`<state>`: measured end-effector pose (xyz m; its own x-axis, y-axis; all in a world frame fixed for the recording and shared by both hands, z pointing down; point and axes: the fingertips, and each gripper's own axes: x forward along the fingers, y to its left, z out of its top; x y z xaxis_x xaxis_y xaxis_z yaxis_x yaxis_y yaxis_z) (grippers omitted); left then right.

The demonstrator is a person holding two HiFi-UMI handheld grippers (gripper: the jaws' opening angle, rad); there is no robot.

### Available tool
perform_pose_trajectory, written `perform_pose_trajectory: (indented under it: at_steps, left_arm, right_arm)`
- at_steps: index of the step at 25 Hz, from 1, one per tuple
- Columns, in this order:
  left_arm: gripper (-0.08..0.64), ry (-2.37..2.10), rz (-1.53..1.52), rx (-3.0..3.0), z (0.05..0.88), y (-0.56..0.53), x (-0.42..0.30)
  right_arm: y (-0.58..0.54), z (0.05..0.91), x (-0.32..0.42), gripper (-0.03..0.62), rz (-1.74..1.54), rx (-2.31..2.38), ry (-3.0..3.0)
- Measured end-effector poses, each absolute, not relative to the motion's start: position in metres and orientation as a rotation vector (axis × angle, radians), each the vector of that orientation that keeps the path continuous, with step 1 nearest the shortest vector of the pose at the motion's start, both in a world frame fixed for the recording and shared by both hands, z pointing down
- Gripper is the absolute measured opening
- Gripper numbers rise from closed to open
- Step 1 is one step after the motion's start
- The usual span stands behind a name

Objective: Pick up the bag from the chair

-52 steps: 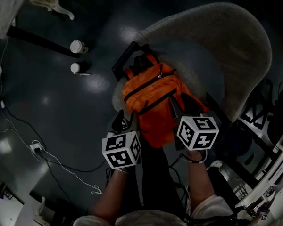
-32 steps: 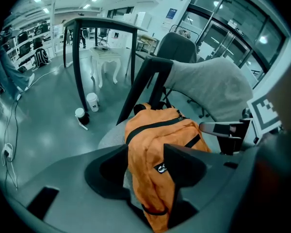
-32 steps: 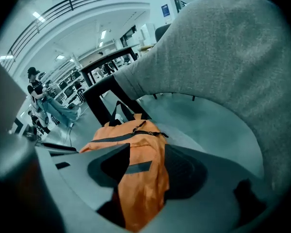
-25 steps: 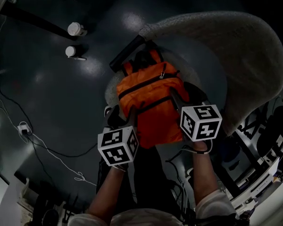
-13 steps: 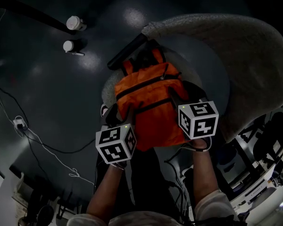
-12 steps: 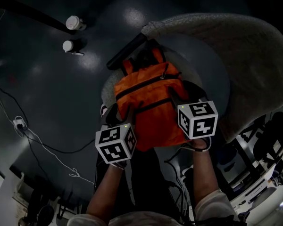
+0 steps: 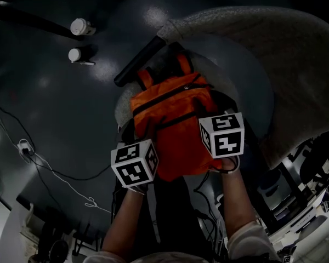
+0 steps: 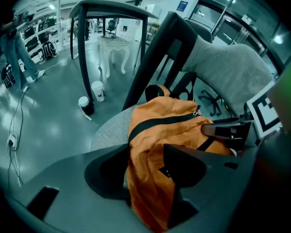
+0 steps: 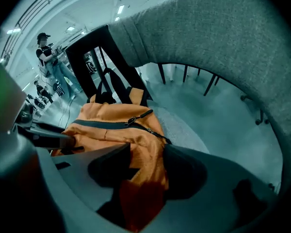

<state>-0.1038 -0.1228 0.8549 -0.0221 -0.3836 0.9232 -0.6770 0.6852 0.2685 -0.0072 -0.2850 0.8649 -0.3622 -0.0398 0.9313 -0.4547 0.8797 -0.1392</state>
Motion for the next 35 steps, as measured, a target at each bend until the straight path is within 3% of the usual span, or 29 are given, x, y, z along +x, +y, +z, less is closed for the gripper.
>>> perform_pose_trajectory:
  at_steps: [11,15,19,22,28,35]
  left_arm:
    - [0.232,-1.63,0.361,0.872,0.874,-0.122,-0.107]
    - [0.204,-1.614,0.358,0.865,0.873,-0.122,-0.106]
    - [0.177,-1.594,0.33,0.867,0.871,-0.123,-0.104]
    - [0.1,-1.575,0.33,0.876,0.867,-0.127,-0.098]
    - [0.04,-1.549,0.337,0.938,0.848,-0.136,-0.092]
    - [0.028,-1.52,0.378,1.011,0.806,-0.146,-0.082]
  right_arm:
    - [-0.286,0.882,-0.01,0.209,0.379,0.382,-1.878]
    - [-0.278,0.886,-0.01,0.121,0.433,0.369,-1.866]
    - [-0.276,0.886,-0.011,0.109,0.45,0.374,-1.871]
    - [-0.274,0.881,-0.011,0.089,0.447,0.367,-1.878]
    - [-0.272,0.861,-0.01,0.055,0.501,0.385,-1.921]
    - [-0.275,0.816,-0.002,0.048,0.562,0.461,-1.968]
